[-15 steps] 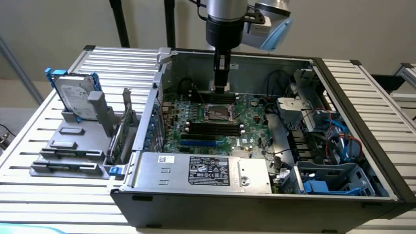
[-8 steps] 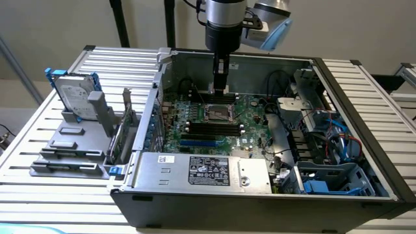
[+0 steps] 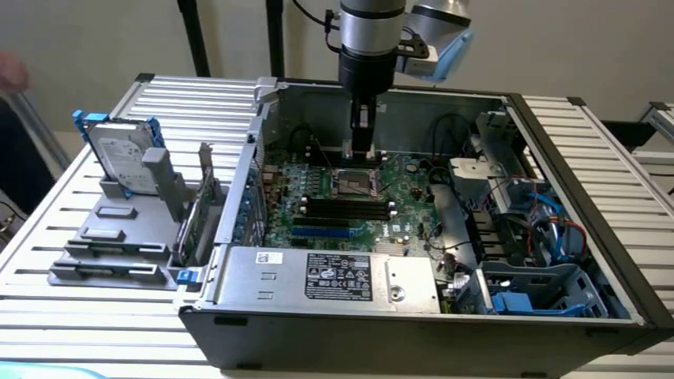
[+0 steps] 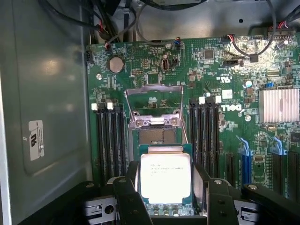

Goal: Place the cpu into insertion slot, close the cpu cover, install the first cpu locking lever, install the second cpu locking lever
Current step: 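Place the cpu into insertion slot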

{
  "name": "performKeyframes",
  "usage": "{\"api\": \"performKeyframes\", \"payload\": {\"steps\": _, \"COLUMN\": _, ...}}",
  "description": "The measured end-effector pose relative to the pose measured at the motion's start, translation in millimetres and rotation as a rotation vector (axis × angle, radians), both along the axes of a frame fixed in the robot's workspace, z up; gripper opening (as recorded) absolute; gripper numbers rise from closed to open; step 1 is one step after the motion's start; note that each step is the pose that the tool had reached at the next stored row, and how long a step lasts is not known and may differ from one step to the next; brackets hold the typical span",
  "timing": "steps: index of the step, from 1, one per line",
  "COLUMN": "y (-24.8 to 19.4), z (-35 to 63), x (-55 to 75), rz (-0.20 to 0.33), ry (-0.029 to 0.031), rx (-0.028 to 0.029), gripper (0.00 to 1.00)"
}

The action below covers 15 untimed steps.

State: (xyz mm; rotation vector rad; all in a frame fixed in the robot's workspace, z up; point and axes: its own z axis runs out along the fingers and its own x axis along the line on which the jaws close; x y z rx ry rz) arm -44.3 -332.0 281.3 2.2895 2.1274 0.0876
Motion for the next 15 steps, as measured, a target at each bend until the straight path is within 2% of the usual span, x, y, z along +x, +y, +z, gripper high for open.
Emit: {"api": "performKeyframes", "payload": {"steps": 15, "y": 0.1, "z": -27.3, "x": 3.1, "rz": 0.018, "ry": 0.0000, "rx": 0.0000, "gripper": 0.55}}
